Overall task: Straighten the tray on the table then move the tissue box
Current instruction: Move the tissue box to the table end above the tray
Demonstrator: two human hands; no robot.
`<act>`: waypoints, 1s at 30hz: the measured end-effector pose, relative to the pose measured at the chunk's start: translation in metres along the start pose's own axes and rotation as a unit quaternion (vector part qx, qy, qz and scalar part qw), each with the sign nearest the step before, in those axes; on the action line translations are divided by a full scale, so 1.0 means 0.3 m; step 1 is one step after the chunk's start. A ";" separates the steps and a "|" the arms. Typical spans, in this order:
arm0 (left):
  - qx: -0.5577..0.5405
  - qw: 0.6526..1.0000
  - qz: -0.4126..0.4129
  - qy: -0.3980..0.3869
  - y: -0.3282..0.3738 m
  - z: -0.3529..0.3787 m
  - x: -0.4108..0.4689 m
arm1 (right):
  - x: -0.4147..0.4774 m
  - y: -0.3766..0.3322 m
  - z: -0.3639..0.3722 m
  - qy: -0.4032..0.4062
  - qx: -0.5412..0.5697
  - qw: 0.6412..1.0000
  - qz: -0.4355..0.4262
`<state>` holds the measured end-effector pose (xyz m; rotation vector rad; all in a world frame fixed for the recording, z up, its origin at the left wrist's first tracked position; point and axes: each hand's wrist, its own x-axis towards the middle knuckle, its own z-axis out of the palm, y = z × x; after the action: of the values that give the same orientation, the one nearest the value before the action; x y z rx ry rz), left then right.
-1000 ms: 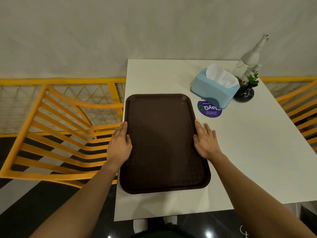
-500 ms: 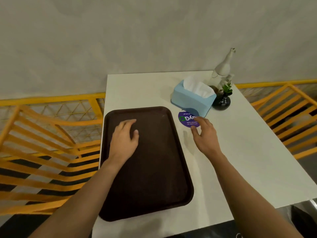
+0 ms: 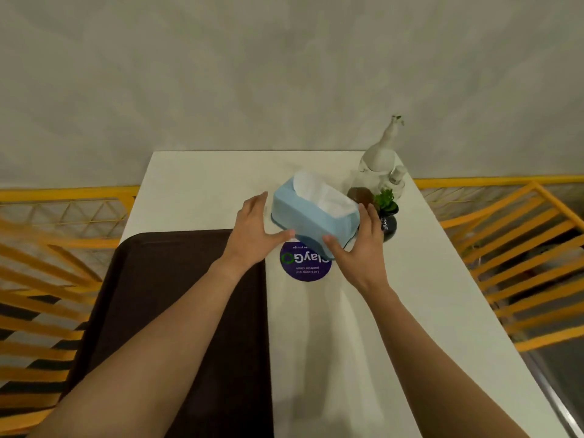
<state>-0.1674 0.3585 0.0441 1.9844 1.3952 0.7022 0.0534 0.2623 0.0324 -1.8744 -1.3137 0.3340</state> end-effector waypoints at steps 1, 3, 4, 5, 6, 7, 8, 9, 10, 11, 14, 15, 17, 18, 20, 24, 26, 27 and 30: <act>-0.009 1.000 -0.003 -0.004 0.001 0.016 0.032 | 0.009 0.019 0.006 -0.008 0.005 1.000 0.009; -0.027 1.000 -0.001 -0.008 -0.001 0.041 0.089 | 0.024 0.049 0.018 -0.021 0.019 0.999 0.029; -0.032 0.999 -0.003 -0.014 -0.004 0.050 0.109 | 0.027 0.057 0.022 -0.024 0.032 0.999 0.031; -0.033 0.999 -0.004 -0.025 -0.004 0.051 0.120 | 0.019 0.058 0.021 -0.024 0.052 0.998 0.025; -0.035 0.999 -0.011 -0.037 -0.008 0.063 0.149 | 0.029 0.071 0.027 -0.029 0.079 0.996 0.015; -0.039 0.998 -0.020 -0.049 -0.012 0.074 0.176 | 0.037 0.084 0.034 -0.034 0.102 0.994 0.007; -0.045 0.997 -0.019 -0.064 -0.011 0.072 0.182 | 0.023 0.082 0.032 -0.035 0.118 0.992 0.002; -0.052 0.996 -0.016 -0.077 -0.012 0.072 0.191 | 0.016 0.086 0.035 -0.038 0.130 0.991 0.001; -0.060 0.995 -0.013 -0.085 -0.017 0.077 0.204 | 0.016 0.093 0.041 -0.040 0.140 0.989 0.001; -0.063 0.994 -0.008 -0.086 -0.022 0.081 0.213 | 0.015 0.098 0.047 -0.039 0.146 0.989 0.001; -0.067 0.995 -0.016 -0.067 -0.032 0.087 0.219 | 0.017 0.100 0.065 -0.036 0.166 0.985 0.005; -0.067 0.996 -0.012 -0.062 -0.036 0.087 0.222 | 0.019 0.098 0.069 -0.034 0.168 0.985 0.005; -0.069 0.996 0.006 -0.057 -0.045 0.087 0.230 | 0.028 0.096 0.075 -0.031 0.172 0.985 0.003; -0.074 0.996 0.009 -0.054 -0.049 0.086 0.234 | 0.038 0.097 0.078 -0.033 0.173 0.984 0.000; -0.089 0.995 0.000 -0.041 -0.062 0.082 0.242 | 0.060 0.097 0.091 -0.039 0.168 0.985 -0.007; -0.130 0.990 -0.036 -0.031 -0.091 0.054 0.247 | 0.115 0.075 0.127 -0.073 0.151 0.986 -0.004; -0.135 0.990 -0.048 -0.020 -0.101 0.029 0.252 | 0.157 0.059 0.146 -0.094 0.140 0.986 -0.010; -0.134 0.989 -0.054 -0.011 -0.105 0.015 0.254 | 0.181 0.051 0.158 -0.106 0.137 0.985 -0.019; -0.119 0.991 -0.059 0.011 -0.123 -0.028 0.259 | 0.244 0.015 0.197 -0.147 0.123 0.981 -0.040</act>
<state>-0.1728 0.4433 0.0287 1.7004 1.3605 0.7998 0.0512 0.3531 0.0075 -1.6026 -1.4632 0.7191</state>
